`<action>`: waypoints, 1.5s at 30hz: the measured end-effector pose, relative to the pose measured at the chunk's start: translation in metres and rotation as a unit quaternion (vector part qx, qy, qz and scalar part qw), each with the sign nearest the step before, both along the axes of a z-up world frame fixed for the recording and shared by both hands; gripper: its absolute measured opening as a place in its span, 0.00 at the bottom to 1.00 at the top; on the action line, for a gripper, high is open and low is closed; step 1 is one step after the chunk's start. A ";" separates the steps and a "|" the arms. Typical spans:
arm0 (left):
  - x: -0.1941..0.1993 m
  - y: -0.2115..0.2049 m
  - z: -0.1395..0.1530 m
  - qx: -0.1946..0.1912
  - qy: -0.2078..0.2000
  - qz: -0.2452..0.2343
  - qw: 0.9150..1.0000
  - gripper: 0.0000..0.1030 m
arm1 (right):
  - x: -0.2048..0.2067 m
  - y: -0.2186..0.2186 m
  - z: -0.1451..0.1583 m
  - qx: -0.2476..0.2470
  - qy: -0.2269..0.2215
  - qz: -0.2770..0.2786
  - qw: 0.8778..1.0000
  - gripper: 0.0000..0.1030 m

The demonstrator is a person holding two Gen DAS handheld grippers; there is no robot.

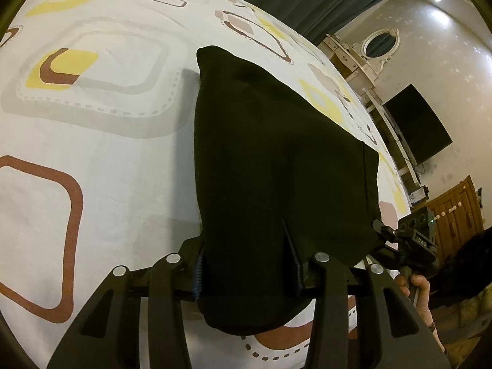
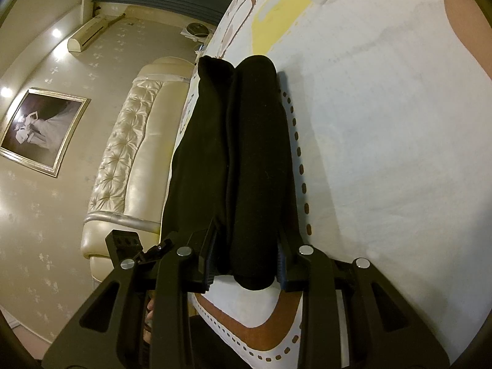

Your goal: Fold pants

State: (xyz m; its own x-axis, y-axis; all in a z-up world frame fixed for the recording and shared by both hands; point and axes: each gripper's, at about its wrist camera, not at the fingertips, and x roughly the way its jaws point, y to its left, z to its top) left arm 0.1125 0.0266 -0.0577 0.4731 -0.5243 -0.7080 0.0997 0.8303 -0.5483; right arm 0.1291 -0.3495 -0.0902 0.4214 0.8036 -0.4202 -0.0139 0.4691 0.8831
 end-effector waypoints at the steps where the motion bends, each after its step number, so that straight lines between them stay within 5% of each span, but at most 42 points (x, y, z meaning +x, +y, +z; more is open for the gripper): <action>1: 0.000 0.000 0.000 0.000 0.000 0.000 1.000 0.42 | 0.000 0.000 0.000 -0.001 0.001 0.000 1.000 0.28; 32: -0.009 0.001 -0.001 0.004 -0.011 0.006 1.000 0.46 | -0.001 -0.017 -0.016 0.037 0.007 -0.005 0.999 0.29; 36: -0.011 0.001 -0.002 0.010 -0.010 0.010 1.000 0.53 | -0.010 -0.024 -0.019 0.056 0.014 -0.024 0.998 0.29; 40: -0.021 0.005 0.003 0.037 -0.011 0.048 0.998 0.75 | -0.030 -0.040 -0.020 0.079 0.026 -0.051 0.995 0.32; 45: -0.048 0.008 0.015 0.082 -0.024 0.075 0.994 0.82 | -0.062 -0.060 -0.013 0.054 0.034 -0.062 0.996 0.34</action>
State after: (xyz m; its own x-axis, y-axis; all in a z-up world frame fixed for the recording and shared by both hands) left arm 0.0644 0.0342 -0.0429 0.5718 -0.3247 -0.7534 -0.0095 0.9157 -0.4019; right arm 0.0668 -0.4093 -0.1031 0.4929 0.7900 -0.3646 0.0999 0.3649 0.9257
